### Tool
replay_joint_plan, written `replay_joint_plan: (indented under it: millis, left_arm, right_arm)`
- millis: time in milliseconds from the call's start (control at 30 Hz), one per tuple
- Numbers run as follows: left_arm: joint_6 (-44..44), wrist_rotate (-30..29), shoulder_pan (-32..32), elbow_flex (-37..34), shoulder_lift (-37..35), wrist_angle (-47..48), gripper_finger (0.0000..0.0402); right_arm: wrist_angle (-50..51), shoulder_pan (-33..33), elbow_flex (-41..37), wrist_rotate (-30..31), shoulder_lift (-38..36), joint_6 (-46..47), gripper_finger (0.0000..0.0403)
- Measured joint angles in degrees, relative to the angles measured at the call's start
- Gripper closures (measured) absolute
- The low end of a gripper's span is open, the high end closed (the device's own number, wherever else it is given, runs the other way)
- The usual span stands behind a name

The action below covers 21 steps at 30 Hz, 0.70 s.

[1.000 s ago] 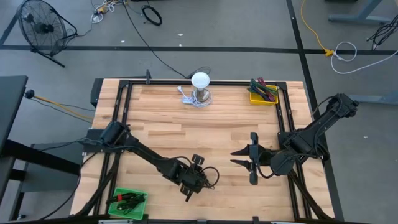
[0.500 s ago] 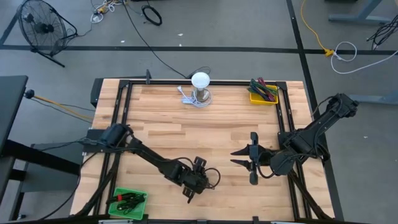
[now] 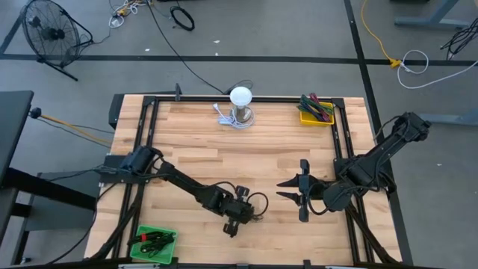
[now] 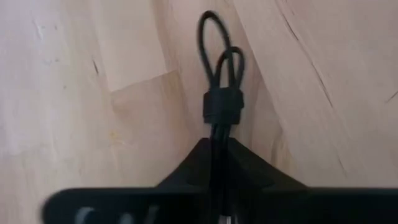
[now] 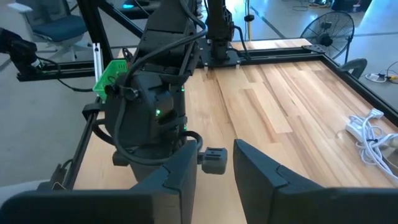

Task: Pick & Place USB Port
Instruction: Put the black USB cable into the green bin

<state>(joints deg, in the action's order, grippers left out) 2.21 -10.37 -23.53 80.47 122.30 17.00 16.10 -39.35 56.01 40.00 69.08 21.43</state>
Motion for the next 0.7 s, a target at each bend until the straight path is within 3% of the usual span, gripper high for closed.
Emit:
replay_joint_plan:
  millis: [67,400,700]
  left_arm:
    - [-0.21,-0.75,0.00,0.00,-0.07,-0.19,0.0380]
    - [-1.10,-6.47,-1.33,-0.08,-0.31,-0.46,0.0383]
    - [6.33,-11.34,-5.78,-0.24,-6.56,10.99,0.0387]
  right_arm:
    - [-0.11,0.00,0.00,0.01,-0.02,0.00,0.0298]
    - [-0.13,0.00,0.00,-0.21,0.00,0.13,0.0298]
    - [0.13,-0.01,-0.02,-0.45,0.00,0.13,0.0298]
